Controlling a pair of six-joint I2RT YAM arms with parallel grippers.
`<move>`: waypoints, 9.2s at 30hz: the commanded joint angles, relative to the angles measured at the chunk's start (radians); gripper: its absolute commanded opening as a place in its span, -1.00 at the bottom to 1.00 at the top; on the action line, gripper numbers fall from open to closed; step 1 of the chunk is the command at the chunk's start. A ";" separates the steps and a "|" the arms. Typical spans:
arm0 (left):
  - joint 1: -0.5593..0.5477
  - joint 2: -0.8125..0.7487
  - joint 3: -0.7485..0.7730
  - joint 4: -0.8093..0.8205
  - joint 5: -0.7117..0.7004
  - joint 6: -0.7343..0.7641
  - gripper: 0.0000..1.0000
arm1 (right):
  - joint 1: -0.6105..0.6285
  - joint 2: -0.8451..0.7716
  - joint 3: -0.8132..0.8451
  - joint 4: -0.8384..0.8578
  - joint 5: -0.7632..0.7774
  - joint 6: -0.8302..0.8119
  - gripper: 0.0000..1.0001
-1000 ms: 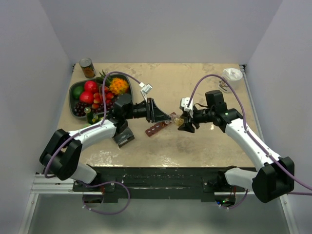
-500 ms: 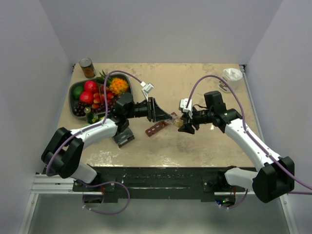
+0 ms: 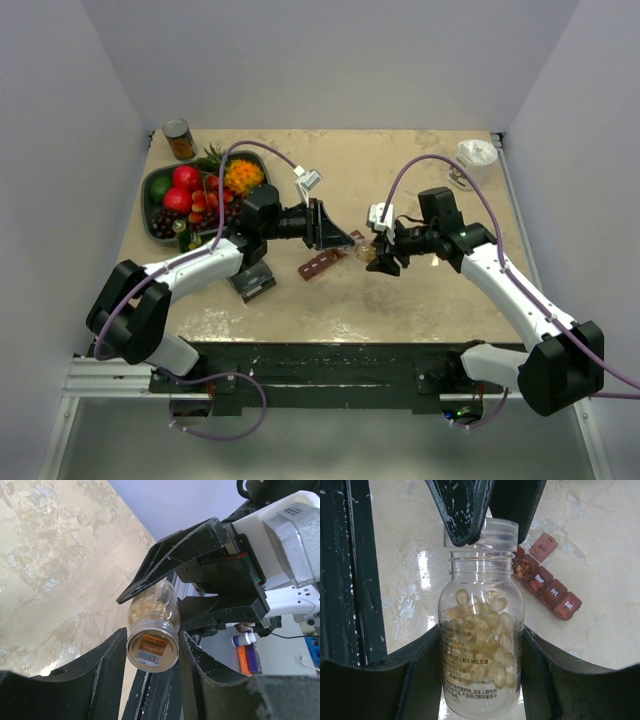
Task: Sort the pills into containers
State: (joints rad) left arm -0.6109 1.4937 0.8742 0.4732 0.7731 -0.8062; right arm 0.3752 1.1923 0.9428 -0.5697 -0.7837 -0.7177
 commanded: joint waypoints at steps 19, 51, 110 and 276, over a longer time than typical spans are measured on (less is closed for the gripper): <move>-0.012 0.051 0.043 -0.046 0.068 0.065 -0.82 | 0.021 0.010 0.042 0.056 -0.094 0.052 -0.93; 0.016 -0.064 0.135 -0.424 0.086 0.745 0.53 | 0.014 0.052 0.059 0.025 -0.445 0.155 -0.93; -0.039 -0.170 0.114 -0.361 -0.063 0.245 0.37 | 0.011 0.016 0.027 0.062 -0.284 0.129 -0.94; -0.092 -0.160 0.059 -0.491 0.074 1.435 -0.47 | 0.005 -0.007 -0.061 0.142 -0.339 0.173 -0.96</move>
State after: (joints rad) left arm -0.6796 1.4075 0.9958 -0.1089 0.9192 0.2886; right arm 0.3794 1.2041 0.8612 -0.5007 -1.0416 -0.5758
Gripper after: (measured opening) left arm 0.467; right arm 0.551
